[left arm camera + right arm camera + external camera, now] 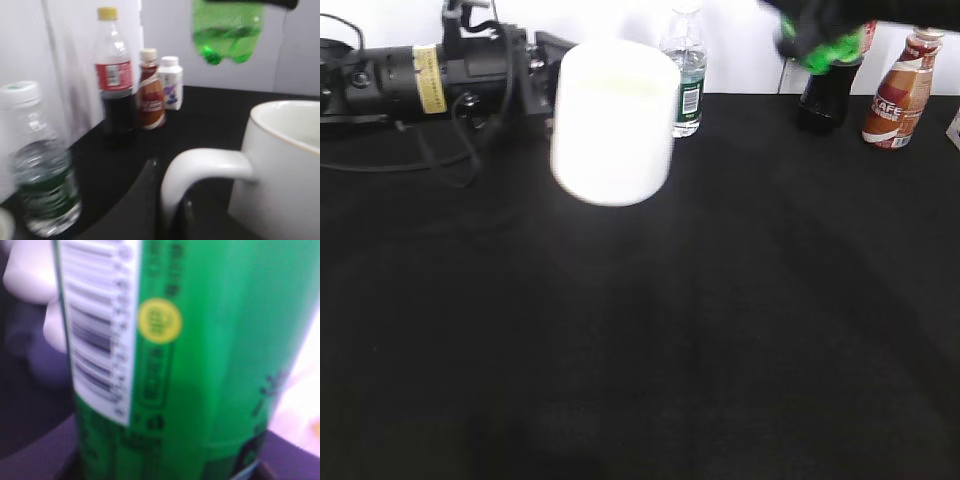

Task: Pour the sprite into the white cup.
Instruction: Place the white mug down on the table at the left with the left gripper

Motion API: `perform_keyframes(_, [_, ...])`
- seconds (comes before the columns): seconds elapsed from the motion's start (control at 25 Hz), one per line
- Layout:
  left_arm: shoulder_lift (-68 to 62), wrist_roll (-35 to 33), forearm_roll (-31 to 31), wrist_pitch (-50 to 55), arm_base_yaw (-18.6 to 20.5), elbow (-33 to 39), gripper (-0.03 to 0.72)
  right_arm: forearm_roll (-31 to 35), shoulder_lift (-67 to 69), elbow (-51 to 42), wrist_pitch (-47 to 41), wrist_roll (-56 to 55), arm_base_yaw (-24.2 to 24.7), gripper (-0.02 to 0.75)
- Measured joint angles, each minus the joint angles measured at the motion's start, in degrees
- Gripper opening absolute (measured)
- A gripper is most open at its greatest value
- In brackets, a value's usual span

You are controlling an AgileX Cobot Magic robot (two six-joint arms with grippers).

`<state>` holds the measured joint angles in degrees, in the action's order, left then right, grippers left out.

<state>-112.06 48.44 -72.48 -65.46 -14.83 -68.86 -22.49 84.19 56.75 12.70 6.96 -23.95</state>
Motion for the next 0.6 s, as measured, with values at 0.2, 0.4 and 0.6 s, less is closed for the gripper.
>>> perform_keyframes(0.2, [1.12, 0.06, -3.69, -0.15, 7.21, 0.0, 0.039, 6.07, 0.0, 0.0, 3.16, -19.06, 0.0, 0.388])
perform_keyframes(0.4, [8.38, 0.96, -7.34, 6.07, 15.82, 0.0, 0.039, 6.13, 0.0, -0.05, 3.44, -26.08, 0.0, 0.388])
perform_keyframes(0.6, [10.5, 0.96, 2.64, 16.08, 20.31, 1.6, 0.039, 6.16, 0.0, -0.09, 3.65, -26.45, 0.0, 0.388])
